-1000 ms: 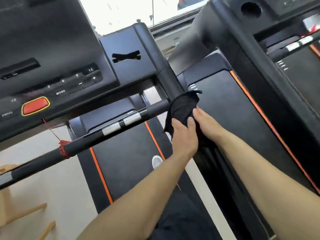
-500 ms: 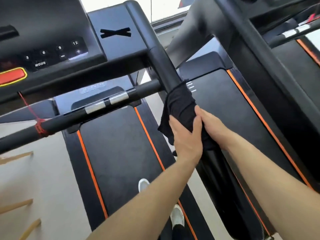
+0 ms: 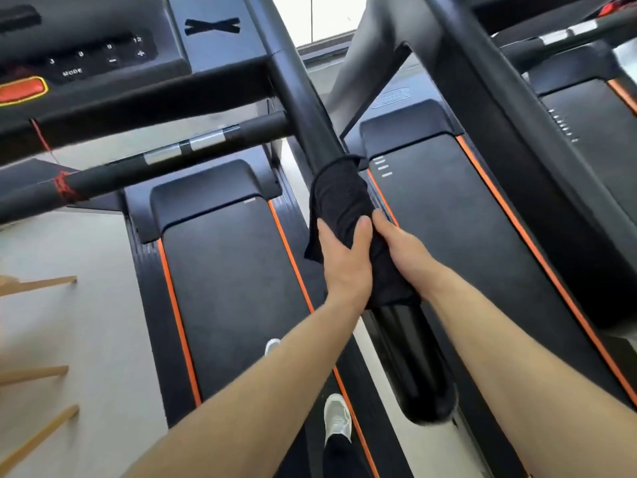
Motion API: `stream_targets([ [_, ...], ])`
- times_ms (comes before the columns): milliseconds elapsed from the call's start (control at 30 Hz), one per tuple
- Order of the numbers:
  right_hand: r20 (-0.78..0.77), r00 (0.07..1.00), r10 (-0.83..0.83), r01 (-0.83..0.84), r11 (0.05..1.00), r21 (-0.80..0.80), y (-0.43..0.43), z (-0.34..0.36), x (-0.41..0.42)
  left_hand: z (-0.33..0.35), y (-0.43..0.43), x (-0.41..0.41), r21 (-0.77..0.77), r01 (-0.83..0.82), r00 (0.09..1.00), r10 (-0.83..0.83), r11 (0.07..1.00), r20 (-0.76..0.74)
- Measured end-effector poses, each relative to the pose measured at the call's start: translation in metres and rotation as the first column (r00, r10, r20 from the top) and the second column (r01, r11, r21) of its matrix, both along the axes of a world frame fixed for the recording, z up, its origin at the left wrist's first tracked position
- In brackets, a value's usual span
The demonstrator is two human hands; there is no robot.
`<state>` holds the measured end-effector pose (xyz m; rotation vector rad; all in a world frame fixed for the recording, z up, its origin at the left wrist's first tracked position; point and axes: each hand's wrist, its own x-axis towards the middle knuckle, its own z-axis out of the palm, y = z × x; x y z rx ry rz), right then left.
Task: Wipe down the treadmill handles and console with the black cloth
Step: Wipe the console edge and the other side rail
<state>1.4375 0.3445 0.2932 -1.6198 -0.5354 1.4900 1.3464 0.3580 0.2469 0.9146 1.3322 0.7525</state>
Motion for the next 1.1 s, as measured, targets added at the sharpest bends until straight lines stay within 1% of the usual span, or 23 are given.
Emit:
stream_targets([
  [100,0.017,0.999,-0.04,0.041,0.996,-0.074,0.024,0.007,0.003,0.0,0.043,0.003,0.049,-0.051,0.998,0.052,0.997,-0.029],
  [167,0.011,1.0,0.029,-0.029,1.0,0.008,0.03,0.015,0.004,0.006,0.069,0.002,0.056,-0.05,0.999,0.05,0.997,-0.004],
  [200,0.019,0.999,0.033,-0.033,0.999,0.018,0.031,0.013,0.004,0.007,0.071,0.003,0.074,-0.057,0.998,0.057,0.996,0.002],
  [267,0.021,1.0,0.021,-0.02,0.999,-0.045,0.021,0.007,0.005,0.008,0.048,0.004,0.105,-0.031,0.998,0.037,0.994,-0.054],
  [333,-0.03,0.998,-0.061,0.057,0.994,-0.097,-0.017,0.006,0.002,0.002,0.0,0.004,0.094,-0.015,0.997,0.022,0.995,-0.077],
  [400,-0.062,0.995,-0.074,0.07,0.996,-0.061,-0.063,0.005,0.0,-0.001,-0.058,0.005,0.079,-0.008,0.997,0.015,0.997,-0.081],
  [467,-0.029,0.996,-0.081,0.08,0.996,-0.025,-0.084,-0.001,0.0,0.003,-0.088,0.008,0.092,-0.02,0.994,0.03,0.996,-0.103],
  [567,0.065,0.992,-0.106,0.111,0.992,-0.068,-0.065,0.001,0.001,0.004,-0.068,0.013,0.137,-0.039,0.982,0.063,0.99,-0.18],
  [633,0.099,0.995,-0.029,0.027,0.999,0.022,-0.056,0.003,0.004,0.007,-0.036,0.013,0.136,-0.068,0.974,0.096,0.988,-0.206],
  [700,0.133,0.991,0.002,-0.01,0.998,0.063,-0.06,-0.003,0.005,0.01,-0.029,0.012,0.127,-0.082,0.972,0.107,0.989,-0.21],
  [767,0.184,0.983,0.001,-0.012,0.998,0.057,-0.082,-0.004,0.001,0.016,-0.061,0.01,0.133,-0.034,0.968,0.066,0.991,-0.243],
  [800,0.221,0.975,0.007,-0.019,0.998,0.051,-0.1,-0.006,-0.001,0.015,-0.088,0.01,0.148,-0.027,0.969,0.062,0.989,-0.239],
  [833,0.222,0.975,0.001,-0.014,0.998,0.053,-0.122,-0.008,-0.003,0.013,-0.116,0.01,0.158,-0.027,0.972,0.063,0.987,-0.227],
  [867,0.168,0.986,-0.017,0.006,0.998,0.068,-0.144,-0.01,-0.007,0.013,-0.142,0.01,0.16,-0.027,0.975,0.061,0.987,-0.214],
  [900,0.077,0.995,-0.063,0.057,0.995,0.076,-0.164,-0.012,-0.01,0.012,-0.164,0.009,0.159,-0.028,0.976,0.062,0.987,-0.211],
  [933,0.033,0.995,-0.098,0.095,0.992,0.083,-0.177,-0.014,-0.012,0.012,-0.18,0.009,0.159,-0.028,0.976,0.061,0.987,-0.207],
  [967,0.016,0.991,-0.134,0.132,0.988,0.077,-0.181,-0.015,-0.012,0.01,-0.188,0.009,0.166,-0.027,0.976,0.062,0.986,-0.211],
  [1000,0.015,0.992,-0.122,0.121,0.99,0.072,-0.175,-0.011,-0.012,0.01,-0.189,0.009,0.181,-0.019,0.973,0.059,0.983,-0.221],
  [1100,-0.032,0.986,-0.162,0.162,0.987,-0.017,-0.14,-0.009,-0.001,0.009,-0.164,0.01,0.193,-0.034,0.978,0.072,0.981,-0.195],
])
